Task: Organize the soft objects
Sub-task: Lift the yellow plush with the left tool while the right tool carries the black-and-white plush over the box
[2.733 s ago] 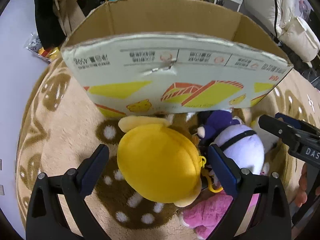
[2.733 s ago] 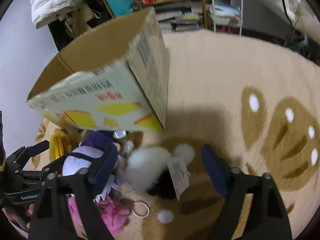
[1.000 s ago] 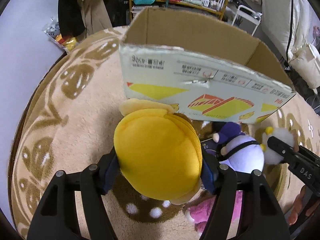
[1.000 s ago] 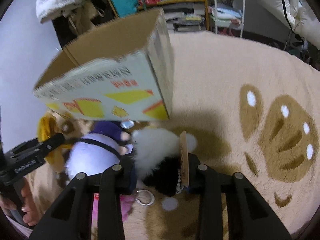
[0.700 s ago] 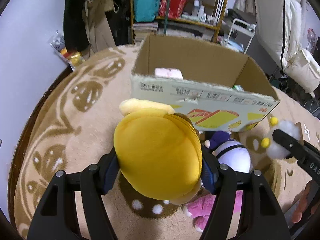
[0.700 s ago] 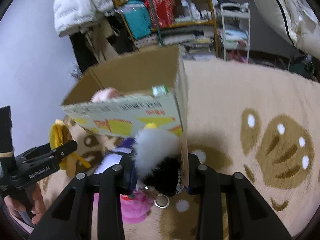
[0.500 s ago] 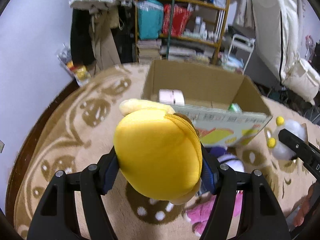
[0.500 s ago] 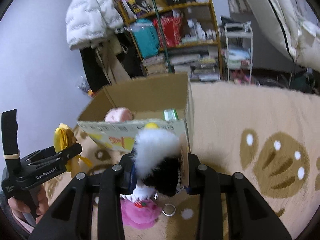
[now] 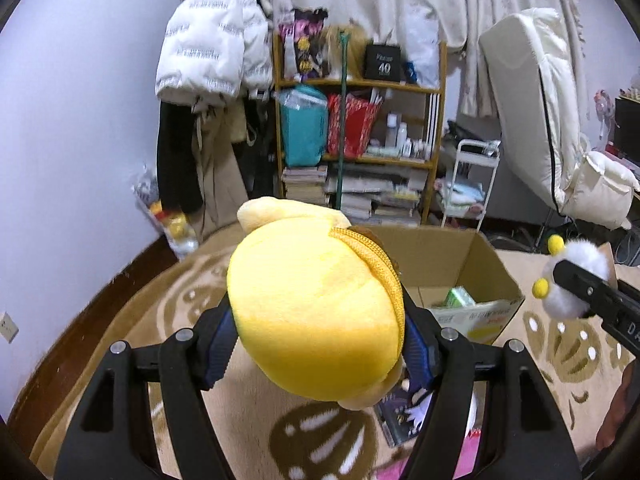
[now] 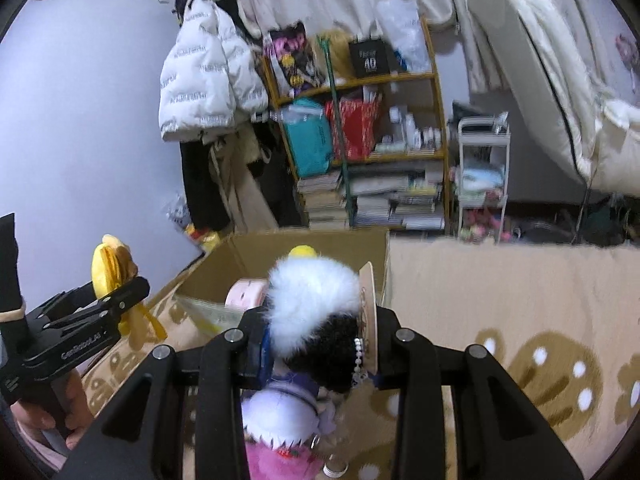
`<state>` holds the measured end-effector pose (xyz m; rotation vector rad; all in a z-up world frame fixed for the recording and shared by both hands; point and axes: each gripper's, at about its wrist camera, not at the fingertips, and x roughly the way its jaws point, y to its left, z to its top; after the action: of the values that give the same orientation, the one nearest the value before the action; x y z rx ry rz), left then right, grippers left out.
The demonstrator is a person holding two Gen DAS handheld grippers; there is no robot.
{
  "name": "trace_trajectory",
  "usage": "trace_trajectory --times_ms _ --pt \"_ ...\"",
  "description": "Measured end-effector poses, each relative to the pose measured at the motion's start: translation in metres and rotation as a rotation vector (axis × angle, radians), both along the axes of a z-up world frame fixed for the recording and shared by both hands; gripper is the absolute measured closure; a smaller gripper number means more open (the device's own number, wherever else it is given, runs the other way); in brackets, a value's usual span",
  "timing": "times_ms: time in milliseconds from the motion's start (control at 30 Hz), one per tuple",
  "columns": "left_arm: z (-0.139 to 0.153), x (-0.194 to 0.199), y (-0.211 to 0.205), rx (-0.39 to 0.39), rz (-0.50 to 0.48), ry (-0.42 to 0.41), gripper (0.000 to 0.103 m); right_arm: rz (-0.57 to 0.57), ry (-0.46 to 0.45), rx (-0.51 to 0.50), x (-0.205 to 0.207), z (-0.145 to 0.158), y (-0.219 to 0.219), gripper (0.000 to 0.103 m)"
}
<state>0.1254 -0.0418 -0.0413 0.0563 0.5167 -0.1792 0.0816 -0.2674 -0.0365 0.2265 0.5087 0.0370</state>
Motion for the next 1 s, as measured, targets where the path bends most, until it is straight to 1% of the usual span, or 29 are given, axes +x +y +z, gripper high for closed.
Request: trace_trajectory --times_ms 67,167,300,400,500,567,700,833,1000 --pt "0.003 0.002 -0.003 -0.001 -0.007 -0.022 0.034 -0.006 -0.035 -0.021 0.002 0.007 0.001 0.066" --pt "0.006 0.007 -0.007 -0.009 -0.027 -0.04 0.034 -0.001 -0.064 -0.035 0.006 0.013 0.001 0.066" --pt "0.007 0.013 -0.014 0.014 -0.04 -0.077 0.034 -0.006 -0.069 -0.038 0.011 0.015 0.002 0.066" --pt "0.008 0.019 -0.018 0.018 -0.051 -0.091 0.033 -0.002 -0.067 -0.041 0.014 0.015 0.001 0.066" --pt "0.008 0.027 -0.025 0.039 -0.066 -0.102 0.033 0.001 -0.069 -0.049 0.019 0.016 0.0 0.066" --pt "0.008 0.035 -0.03 0.05 -0.072 -0.103 0.033 0.006 -0.068 -0.059 0.026 0.016 -0.002 0.066" --pt "0.004 0.045 -0.035 0.045 -0.078 -0.092 0.033 0.004 -0.062 -0.069 0.034 0.014 -0.003 0.066" --pt "-0.001 0.051 -0.035 0.039 -0.08 -0.075 0.033 0.015 -0.03 -0.043 0.045 0.005 -0.01 0.065" --pt "-0.008 0.059 -0.038 0.041 -0.083 -0.056 0.032 0.028 0.003 -0.048 0.054 -0.006 -0.013 0.065"
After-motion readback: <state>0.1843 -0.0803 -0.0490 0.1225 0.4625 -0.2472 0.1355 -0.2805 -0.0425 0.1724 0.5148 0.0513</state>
